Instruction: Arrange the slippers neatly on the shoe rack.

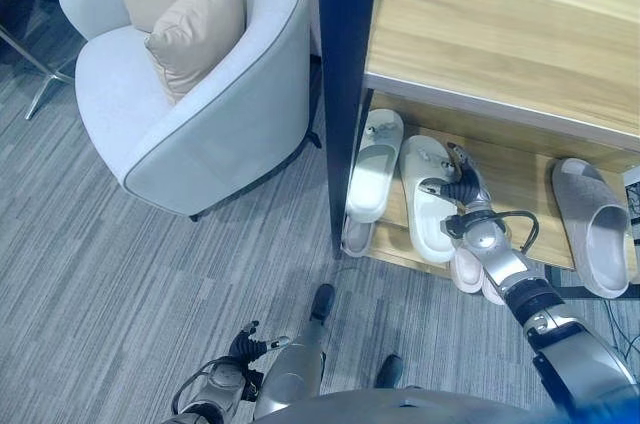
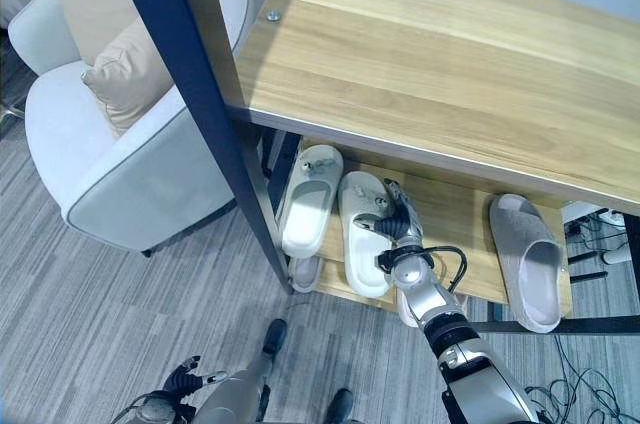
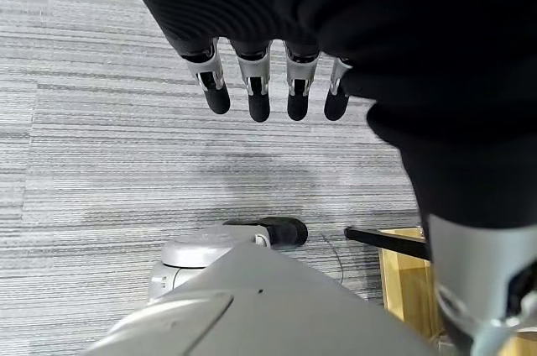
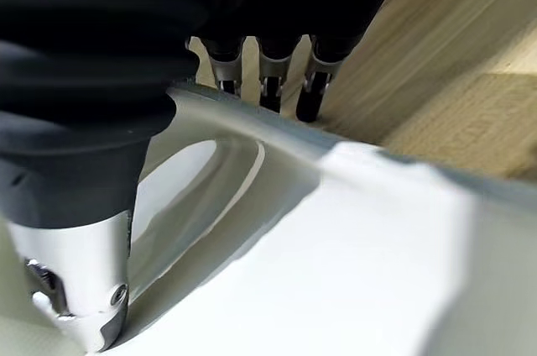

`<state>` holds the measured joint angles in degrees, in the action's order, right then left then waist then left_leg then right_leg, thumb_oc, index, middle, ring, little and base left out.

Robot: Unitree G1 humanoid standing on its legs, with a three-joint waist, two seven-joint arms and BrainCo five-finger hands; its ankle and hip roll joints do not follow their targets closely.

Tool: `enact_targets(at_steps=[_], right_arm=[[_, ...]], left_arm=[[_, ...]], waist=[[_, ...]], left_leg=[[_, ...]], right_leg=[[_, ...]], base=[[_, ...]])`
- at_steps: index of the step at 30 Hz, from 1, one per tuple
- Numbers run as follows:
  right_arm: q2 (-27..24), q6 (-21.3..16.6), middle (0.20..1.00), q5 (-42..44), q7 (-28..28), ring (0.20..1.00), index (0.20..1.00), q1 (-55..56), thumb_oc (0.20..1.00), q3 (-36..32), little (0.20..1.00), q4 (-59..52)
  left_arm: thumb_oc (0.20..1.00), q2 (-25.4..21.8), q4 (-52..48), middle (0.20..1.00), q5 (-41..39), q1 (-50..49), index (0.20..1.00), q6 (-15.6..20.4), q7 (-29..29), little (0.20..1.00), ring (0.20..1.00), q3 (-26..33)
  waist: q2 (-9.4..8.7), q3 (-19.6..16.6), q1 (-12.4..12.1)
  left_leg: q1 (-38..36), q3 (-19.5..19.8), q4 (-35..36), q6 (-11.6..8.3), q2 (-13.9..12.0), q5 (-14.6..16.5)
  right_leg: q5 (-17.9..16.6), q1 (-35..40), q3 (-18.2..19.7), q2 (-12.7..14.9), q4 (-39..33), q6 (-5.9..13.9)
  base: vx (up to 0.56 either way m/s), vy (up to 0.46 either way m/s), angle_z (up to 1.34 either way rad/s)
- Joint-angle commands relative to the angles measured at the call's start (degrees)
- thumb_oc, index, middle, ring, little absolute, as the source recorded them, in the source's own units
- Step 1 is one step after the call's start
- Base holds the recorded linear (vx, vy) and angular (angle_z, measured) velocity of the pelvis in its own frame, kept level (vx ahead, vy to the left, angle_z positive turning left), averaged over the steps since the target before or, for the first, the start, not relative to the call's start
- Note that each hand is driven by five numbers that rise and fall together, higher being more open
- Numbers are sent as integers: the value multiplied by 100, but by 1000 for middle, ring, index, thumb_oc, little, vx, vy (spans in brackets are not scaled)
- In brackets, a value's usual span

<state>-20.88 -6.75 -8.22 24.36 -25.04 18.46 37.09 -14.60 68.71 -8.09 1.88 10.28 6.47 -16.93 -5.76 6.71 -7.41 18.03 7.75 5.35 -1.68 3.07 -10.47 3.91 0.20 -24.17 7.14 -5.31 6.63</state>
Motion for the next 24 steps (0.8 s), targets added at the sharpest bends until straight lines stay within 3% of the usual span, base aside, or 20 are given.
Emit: enact_targets(at_steps=[1,16,24], right_arm=[[-112,-257,1000,163,226,1000,1000,-403,1000,-127,1000,-31],[163,-249,1000,467,484,1000,1000,-482,1000,-299,1000,58],[456,-293,1000,637,383,1000,1000,-93,1000,-378,1000,-515]], left_arm=[[1000,317,288,1000,-137,226,1000,62,2,1000,1000,-138],[1000,361,297,1000,-356,323,1000,51,17,1000,1000,-164],[1000,509,344,1000,-455,295,1000,-12,16,1000,1000,-67]], waist=[[16,52,-204],[-3,65,-263],[49,-41,-102]], left_leg=[[-389,28,-35,-177,27,867],[-353,144,-35,-152,102,911],[-526,121,-35,-80,160,973]], right_leg=[[-260,-178,-14,253,31,358],[-270,-182,-88,297,31,367],[-316,-60,-106,392,46,381]], base=[[4,18,8],[4,31,2],[8,50,0]])
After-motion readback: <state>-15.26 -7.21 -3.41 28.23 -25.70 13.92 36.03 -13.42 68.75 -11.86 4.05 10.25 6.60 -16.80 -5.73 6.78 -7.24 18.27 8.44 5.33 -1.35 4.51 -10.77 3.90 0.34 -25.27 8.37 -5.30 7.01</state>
